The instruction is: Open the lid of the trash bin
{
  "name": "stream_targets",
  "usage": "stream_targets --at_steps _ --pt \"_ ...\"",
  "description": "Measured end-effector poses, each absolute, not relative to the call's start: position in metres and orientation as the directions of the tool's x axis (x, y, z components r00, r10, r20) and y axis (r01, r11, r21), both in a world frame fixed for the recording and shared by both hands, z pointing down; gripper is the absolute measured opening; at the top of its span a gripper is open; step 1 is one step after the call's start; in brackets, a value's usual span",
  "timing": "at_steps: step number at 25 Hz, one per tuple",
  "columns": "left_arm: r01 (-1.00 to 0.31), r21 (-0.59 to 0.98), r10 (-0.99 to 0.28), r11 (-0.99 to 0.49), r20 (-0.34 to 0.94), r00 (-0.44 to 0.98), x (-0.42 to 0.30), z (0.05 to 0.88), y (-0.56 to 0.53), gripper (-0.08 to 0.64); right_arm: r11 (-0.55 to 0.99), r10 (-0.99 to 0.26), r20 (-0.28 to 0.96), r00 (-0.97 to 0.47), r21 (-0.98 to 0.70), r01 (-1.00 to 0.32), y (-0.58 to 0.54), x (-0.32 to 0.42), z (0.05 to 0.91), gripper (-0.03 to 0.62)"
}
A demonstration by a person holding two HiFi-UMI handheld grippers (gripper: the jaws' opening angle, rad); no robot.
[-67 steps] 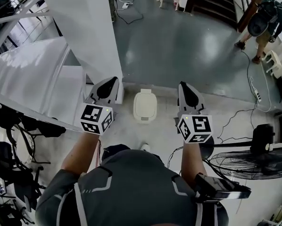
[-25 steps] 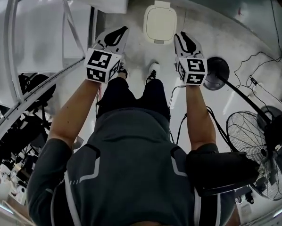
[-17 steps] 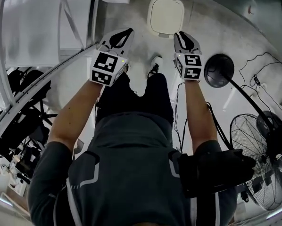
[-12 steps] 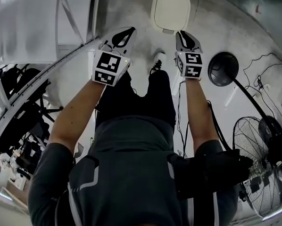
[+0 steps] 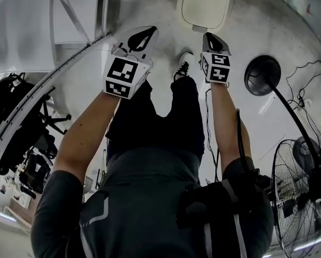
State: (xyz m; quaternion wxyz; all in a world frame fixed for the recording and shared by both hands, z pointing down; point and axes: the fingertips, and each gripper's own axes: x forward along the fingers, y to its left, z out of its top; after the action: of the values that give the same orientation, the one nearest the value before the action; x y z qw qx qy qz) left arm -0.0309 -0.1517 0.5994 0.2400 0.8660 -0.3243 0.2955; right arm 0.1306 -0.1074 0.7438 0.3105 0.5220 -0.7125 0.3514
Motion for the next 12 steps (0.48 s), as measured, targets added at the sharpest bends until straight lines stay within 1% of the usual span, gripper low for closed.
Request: stream_targets --at_steps 4,12 --pt "-0.688 0.207 -0.402 -0.696 0.682 0.612 -0.035 0.618 -0.148 0.009 0.195 -0.491 0.830 -0.265 -0.192 -0.962 -0.106 0.123 0.777 0.034" --pt "-0.710 0.182 -0.408 -0.680 0.711 0.573 -0.048 0.649 -0.144 0.009 0.191 -0.429 0.870 -0.243 -0.175 -0.966 -0.101 0.118 0.831 0.034"
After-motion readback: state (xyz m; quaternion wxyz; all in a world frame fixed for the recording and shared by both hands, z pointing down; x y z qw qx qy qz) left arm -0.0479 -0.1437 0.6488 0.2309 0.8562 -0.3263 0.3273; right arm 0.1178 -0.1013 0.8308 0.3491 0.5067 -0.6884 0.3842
